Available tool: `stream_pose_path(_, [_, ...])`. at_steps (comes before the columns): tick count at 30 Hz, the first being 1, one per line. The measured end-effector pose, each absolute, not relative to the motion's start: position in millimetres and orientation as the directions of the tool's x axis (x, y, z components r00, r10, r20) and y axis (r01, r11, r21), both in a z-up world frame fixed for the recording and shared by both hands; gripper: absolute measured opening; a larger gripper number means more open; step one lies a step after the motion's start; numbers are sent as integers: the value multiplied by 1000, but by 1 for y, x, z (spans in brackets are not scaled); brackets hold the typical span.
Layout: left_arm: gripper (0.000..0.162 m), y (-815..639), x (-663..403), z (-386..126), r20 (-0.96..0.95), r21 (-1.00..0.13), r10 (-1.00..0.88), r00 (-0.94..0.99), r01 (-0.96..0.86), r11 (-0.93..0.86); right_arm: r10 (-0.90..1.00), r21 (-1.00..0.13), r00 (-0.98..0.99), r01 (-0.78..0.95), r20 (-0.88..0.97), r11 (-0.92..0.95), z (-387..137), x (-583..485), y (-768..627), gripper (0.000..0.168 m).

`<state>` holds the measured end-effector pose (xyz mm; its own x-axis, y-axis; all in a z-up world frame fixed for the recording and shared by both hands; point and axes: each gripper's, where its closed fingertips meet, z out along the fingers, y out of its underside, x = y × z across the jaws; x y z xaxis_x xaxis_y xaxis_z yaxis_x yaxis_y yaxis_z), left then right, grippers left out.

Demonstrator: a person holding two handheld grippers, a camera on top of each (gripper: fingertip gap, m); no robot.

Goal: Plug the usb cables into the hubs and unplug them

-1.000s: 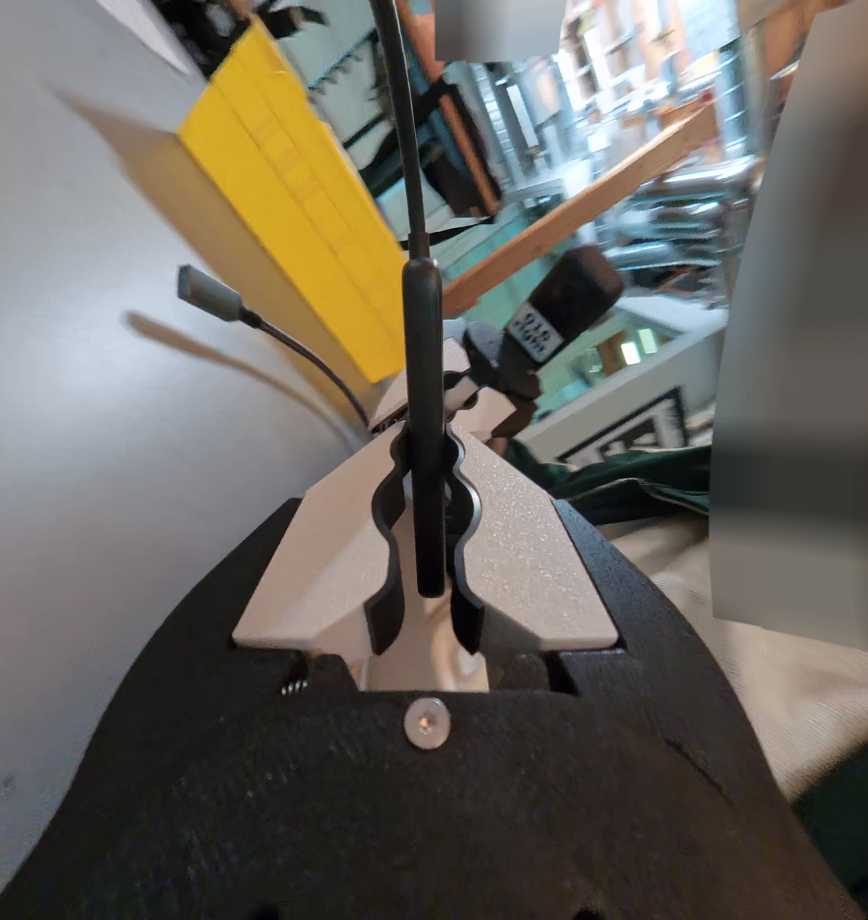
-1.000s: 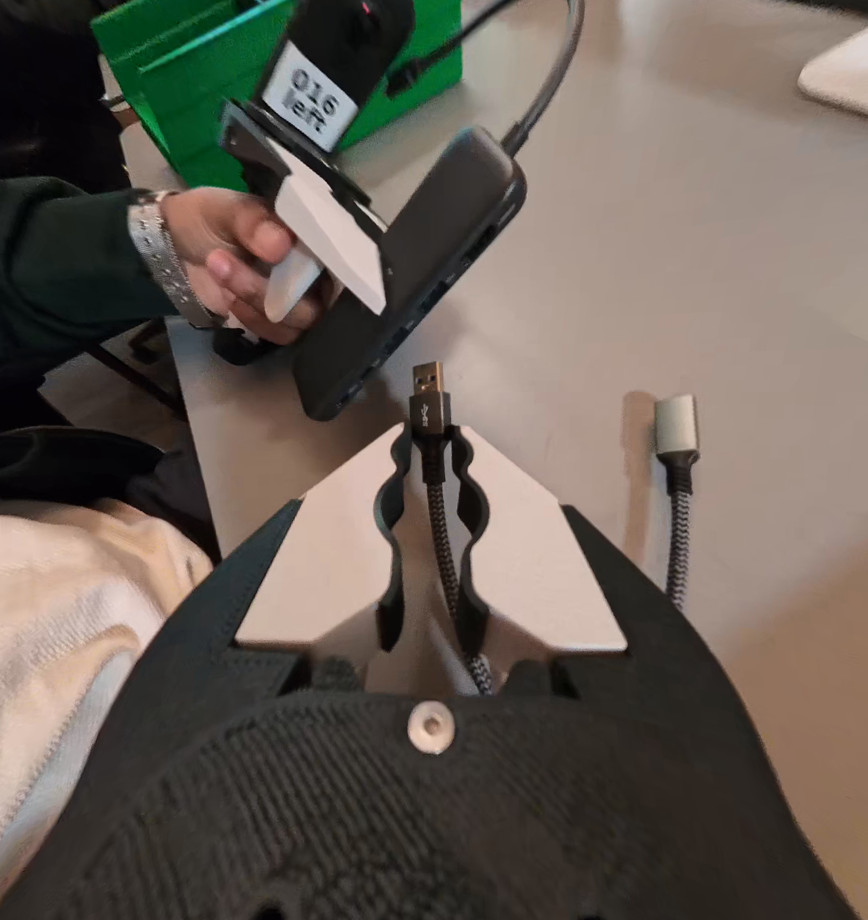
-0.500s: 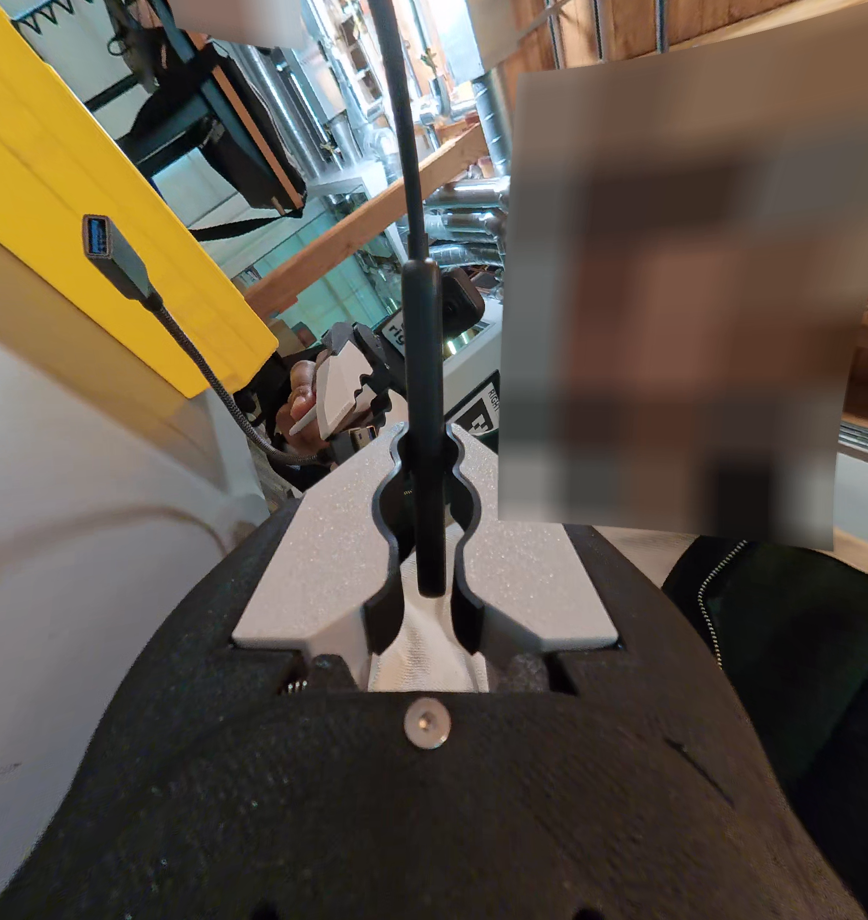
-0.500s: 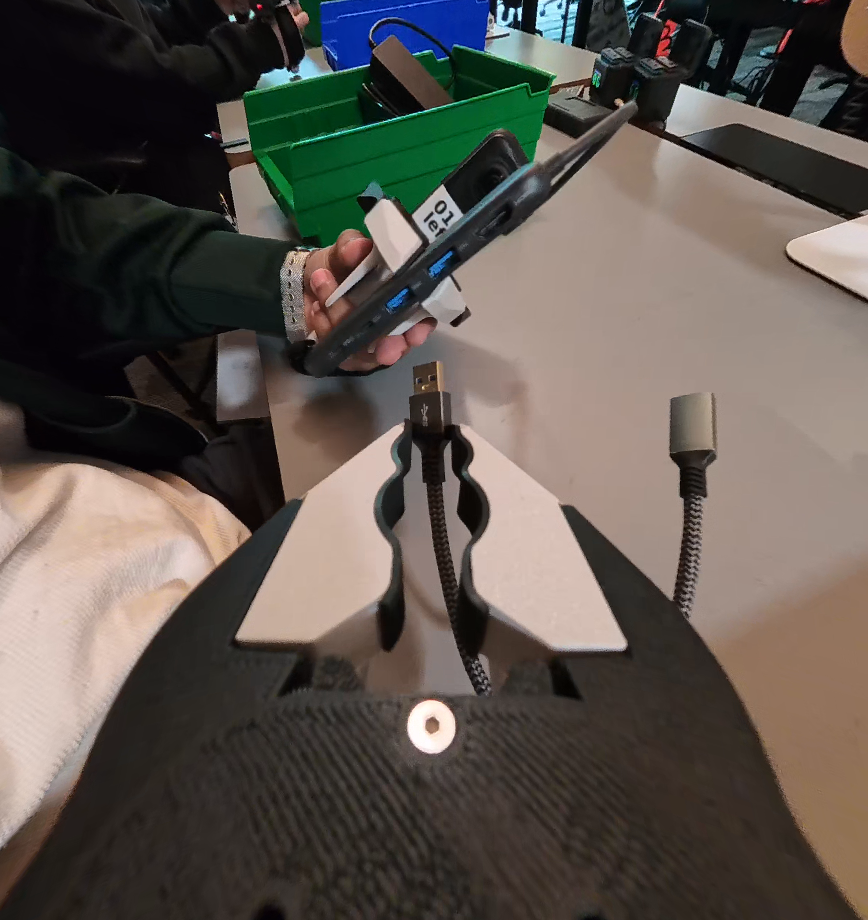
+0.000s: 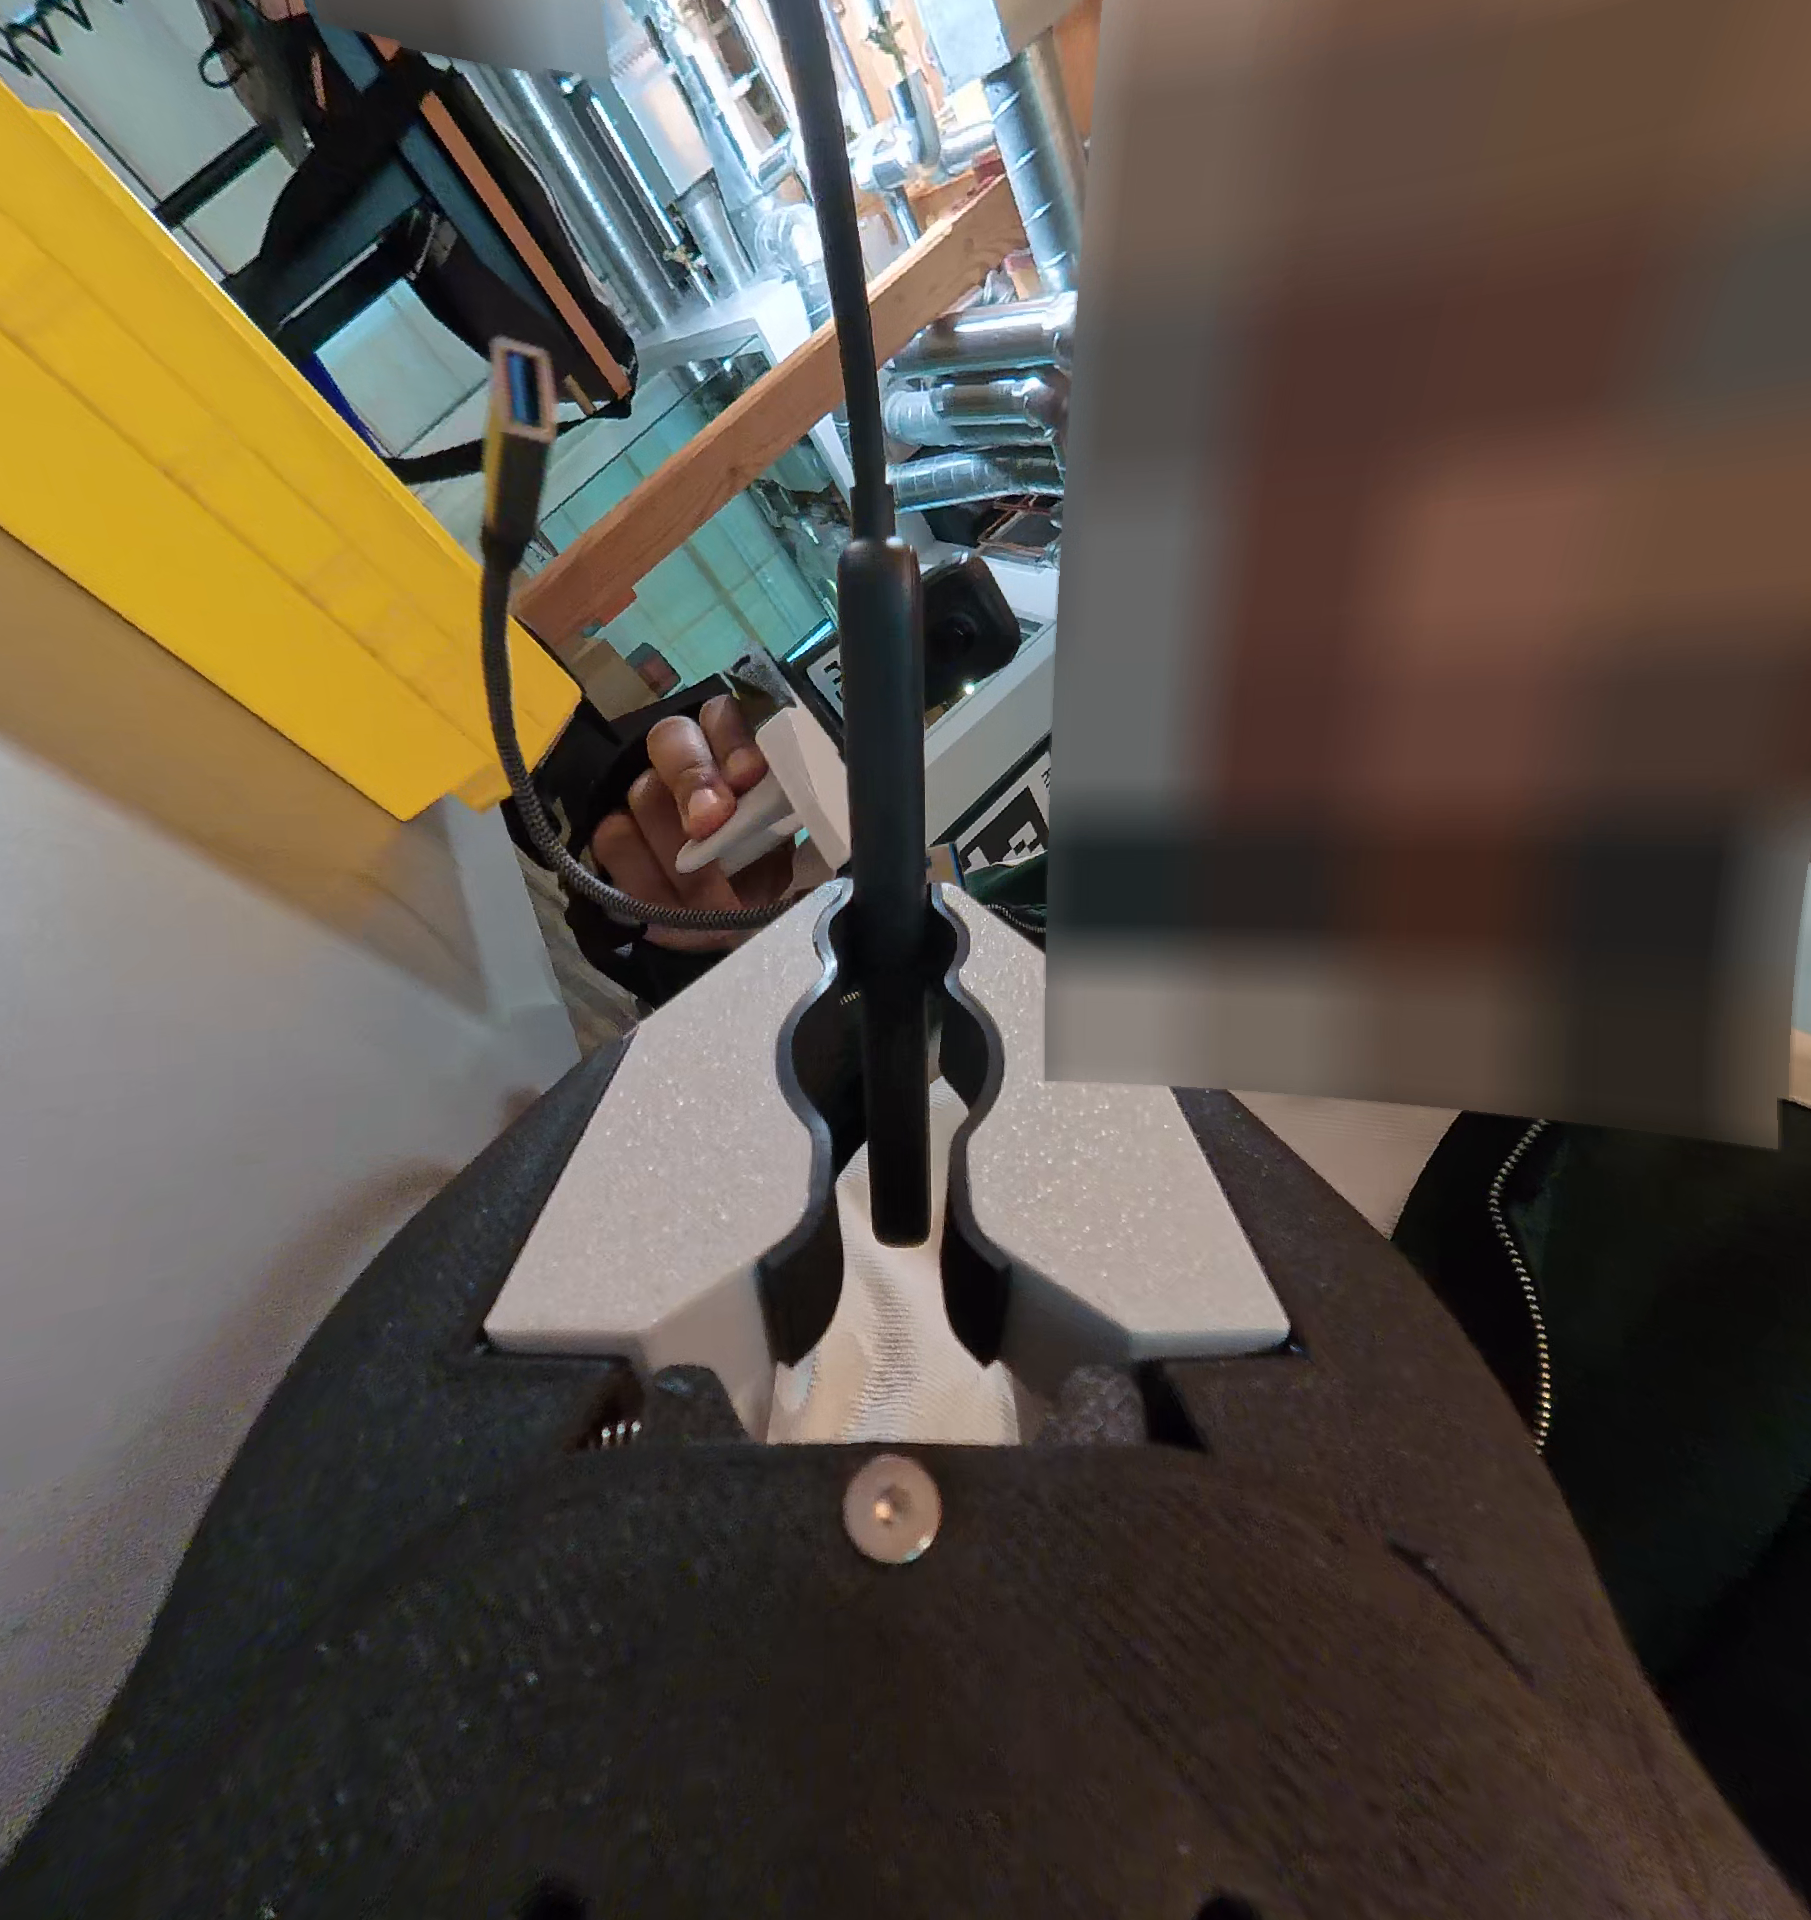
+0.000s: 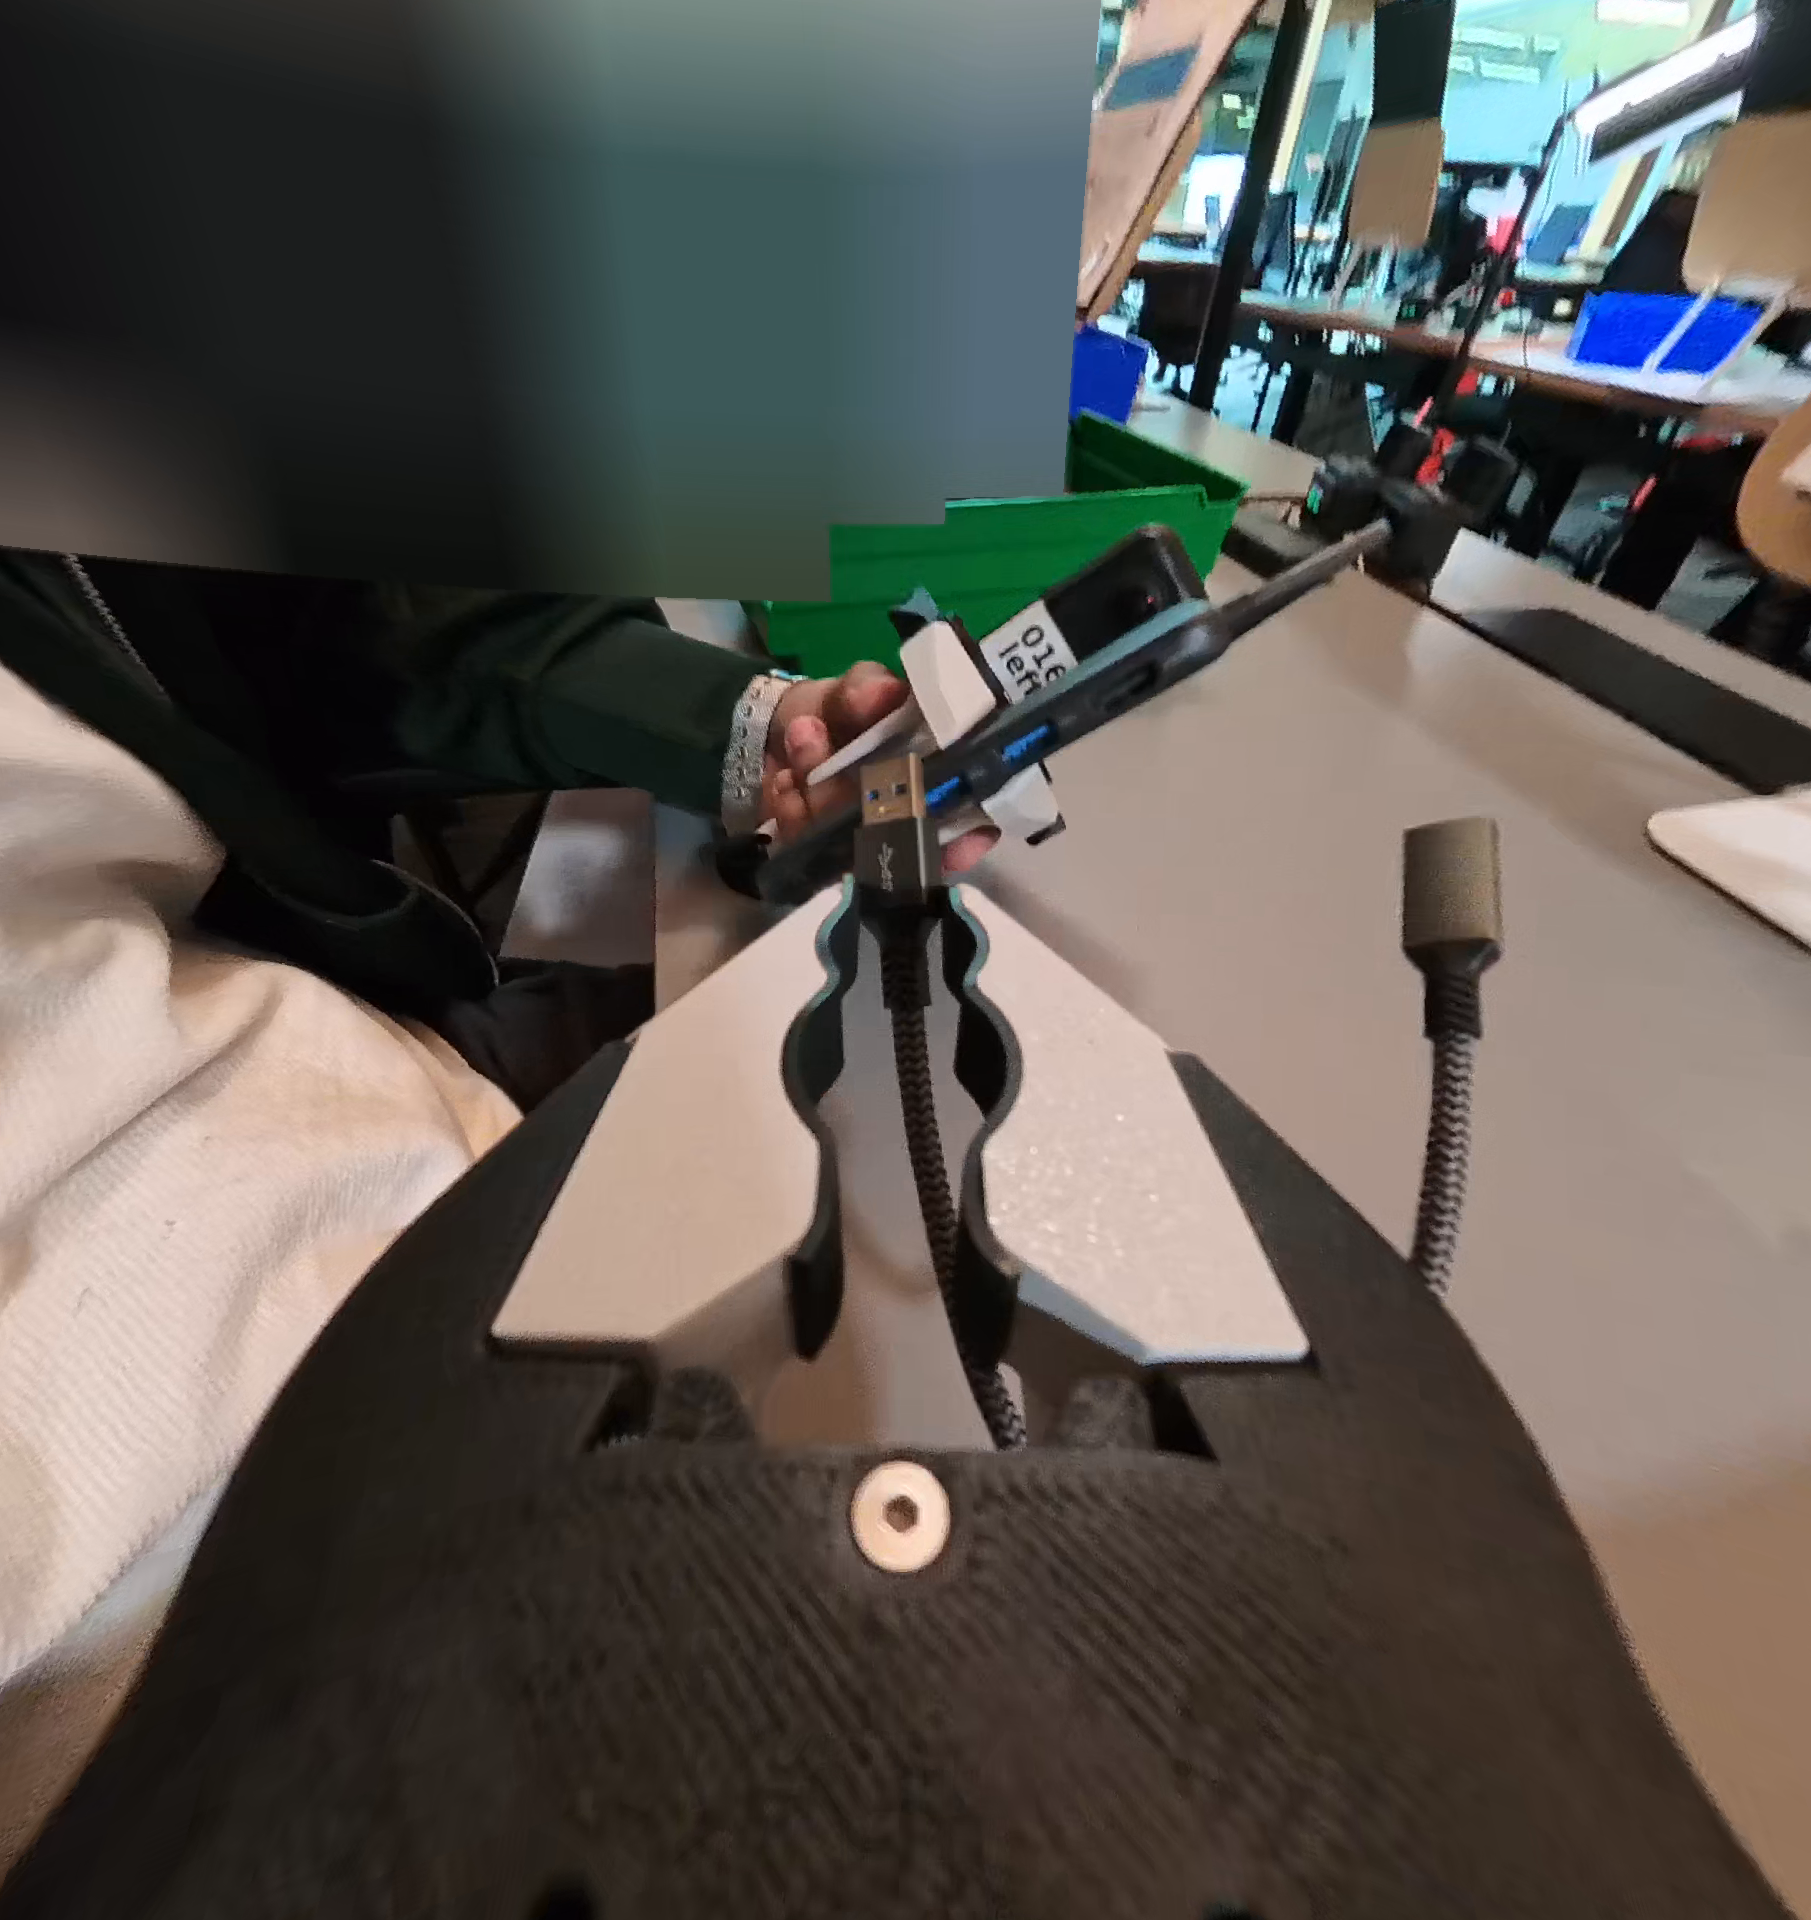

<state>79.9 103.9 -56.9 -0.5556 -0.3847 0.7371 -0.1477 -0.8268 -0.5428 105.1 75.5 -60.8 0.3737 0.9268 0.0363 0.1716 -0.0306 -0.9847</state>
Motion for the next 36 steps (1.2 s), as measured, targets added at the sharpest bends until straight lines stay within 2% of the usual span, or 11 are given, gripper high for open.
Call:
stream_pose_path(15, [8, 103, 79, -59, 737, -564, -417, -532, -143, -813, 911, -966, 412, 233, -6, -112, -80, 103, 87, 15])
stream_pose_path(25, [8, 110, 99, -97, 731, -677, -622, -281, -186, -712, 875, -893, 485, 398, 12, -209, -116, 113, 99, 15])
stream_pose_path(36, [8, 114, 108, -129, 691, -702, -721, -54, -286, -652, 849, -759, 482, 630, 217, -164, -147, 120, 105, 15])
